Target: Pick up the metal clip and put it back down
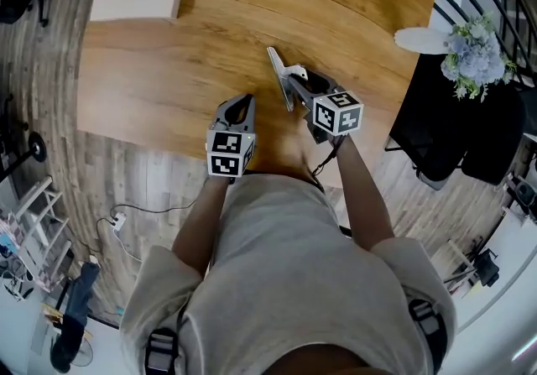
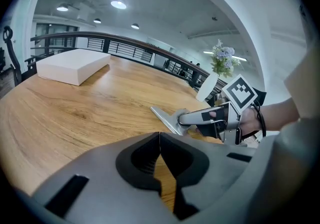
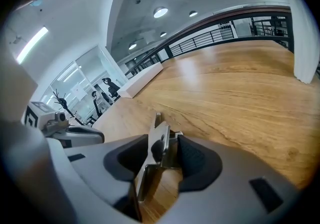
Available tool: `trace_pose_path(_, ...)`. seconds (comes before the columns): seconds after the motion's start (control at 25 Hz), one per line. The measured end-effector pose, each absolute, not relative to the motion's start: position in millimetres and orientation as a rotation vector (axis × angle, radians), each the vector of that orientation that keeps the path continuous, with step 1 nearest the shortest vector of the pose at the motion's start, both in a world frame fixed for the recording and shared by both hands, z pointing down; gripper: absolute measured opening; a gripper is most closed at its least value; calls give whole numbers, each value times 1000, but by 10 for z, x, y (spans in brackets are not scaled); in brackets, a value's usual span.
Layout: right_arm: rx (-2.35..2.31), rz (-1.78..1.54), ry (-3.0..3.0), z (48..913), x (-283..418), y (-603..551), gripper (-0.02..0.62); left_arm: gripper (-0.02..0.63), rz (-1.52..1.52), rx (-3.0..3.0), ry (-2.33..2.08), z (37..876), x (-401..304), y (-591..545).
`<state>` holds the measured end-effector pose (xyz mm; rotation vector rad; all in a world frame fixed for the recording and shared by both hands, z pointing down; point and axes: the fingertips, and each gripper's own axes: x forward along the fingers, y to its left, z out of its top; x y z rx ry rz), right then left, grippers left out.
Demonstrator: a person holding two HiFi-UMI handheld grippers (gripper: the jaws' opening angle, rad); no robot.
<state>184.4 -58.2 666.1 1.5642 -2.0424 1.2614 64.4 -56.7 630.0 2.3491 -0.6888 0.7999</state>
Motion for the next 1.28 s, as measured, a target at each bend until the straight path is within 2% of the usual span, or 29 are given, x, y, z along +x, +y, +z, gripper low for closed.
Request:
trace_pose_path(0.12,1561,1253,-2041,6635,1822,-621,176,25,796,2345,-697,6273,638,-575)
trace_pose_path(0.2,1573,1245,-2053,6568,1808,-629,104,25,786,2341,-693,6237,639,-568)
trace_pose_path(0.44,1649,1203,-2089,6388,1801,-629,34,25,771,2364,-651,6222,725,-637)
trace_pose_path(0.88,1820,1016,-2025,5962,1974,-460,29,25,750,2441,-492,6064,942,-606)
trace_pose_path(1.28,2032,774,-2011,5202,2320,-40,29,25,642,2601,-466,5407,1326,-449)
